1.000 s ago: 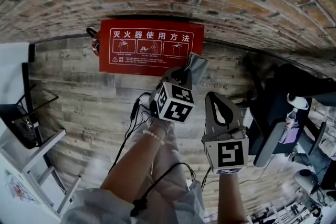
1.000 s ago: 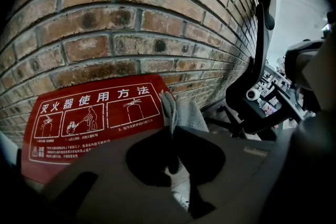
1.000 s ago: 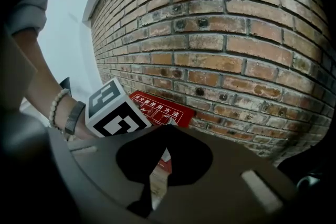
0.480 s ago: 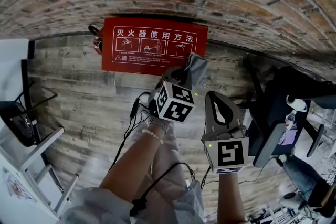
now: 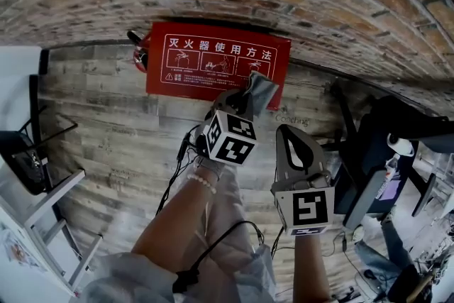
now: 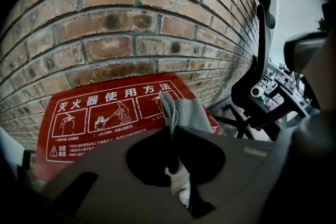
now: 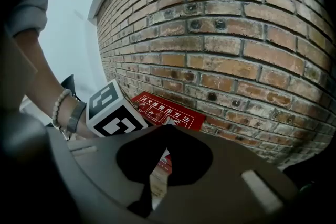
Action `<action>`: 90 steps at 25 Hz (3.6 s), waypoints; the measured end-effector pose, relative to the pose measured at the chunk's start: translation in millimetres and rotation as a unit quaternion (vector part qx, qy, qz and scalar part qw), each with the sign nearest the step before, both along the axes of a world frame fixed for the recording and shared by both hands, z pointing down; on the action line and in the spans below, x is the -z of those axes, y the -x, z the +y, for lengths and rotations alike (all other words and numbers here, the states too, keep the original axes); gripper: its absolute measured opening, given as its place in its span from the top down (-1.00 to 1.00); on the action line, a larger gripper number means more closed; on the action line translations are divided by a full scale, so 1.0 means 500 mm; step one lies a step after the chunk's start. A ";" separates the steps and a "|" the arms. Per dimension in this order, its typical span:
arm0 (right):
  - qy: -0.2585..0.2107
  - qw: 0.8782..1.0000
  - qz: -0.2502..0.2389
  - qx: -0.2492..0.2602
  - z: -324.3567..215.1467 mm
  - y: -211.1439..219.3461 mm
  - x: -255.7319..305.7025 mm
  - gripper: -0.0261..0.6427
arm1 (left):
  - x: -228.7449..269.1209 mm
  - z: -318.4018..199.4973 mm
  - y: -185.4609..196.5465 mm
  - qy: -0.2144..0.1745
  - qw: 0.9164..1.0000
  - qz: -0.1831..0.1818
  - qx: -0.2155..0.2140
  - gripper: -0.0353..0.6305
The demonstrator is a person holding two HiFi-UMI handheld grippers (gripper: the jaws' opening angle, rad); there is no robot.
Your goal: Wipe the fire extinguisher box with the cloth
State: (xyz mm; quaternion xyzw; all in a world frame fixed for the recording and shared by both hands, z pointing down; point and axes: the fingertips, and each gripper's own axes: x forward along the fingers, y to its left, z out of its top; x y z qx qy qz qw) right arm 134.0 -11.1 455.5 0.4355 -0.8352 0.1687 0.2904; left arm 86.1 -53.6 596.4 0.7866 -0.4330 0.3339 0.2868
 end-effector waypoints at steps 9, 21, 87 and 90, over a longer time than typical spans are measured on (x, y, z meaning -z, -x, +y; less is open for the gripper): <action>-0.002 1.000 0.001 0.017 0.006 0.051 0.004 0.89 | 0.000 -0.003 0.075 -0.005 1.000 -0.008 0.018 0.86; -0.004 0.999 0.007 0.036 0.015 0.110 0.009 0.89 | -0.001 -0.005 0.181 -0.011 0.999 -0.019 0.048 0.86; -0.024 0.997 0.009 0.071 0.014 0.250 0.092 0.89 | 0.150 0.015 0.571 -0.079 0.984 -0.056 0.153 0.86; -0.035 0.998 0.006 0.059 0.001 0.235 0.140 0.89 | 0.229 0.016 0.554 -0.103 0.984 -0.040 0.139 0.86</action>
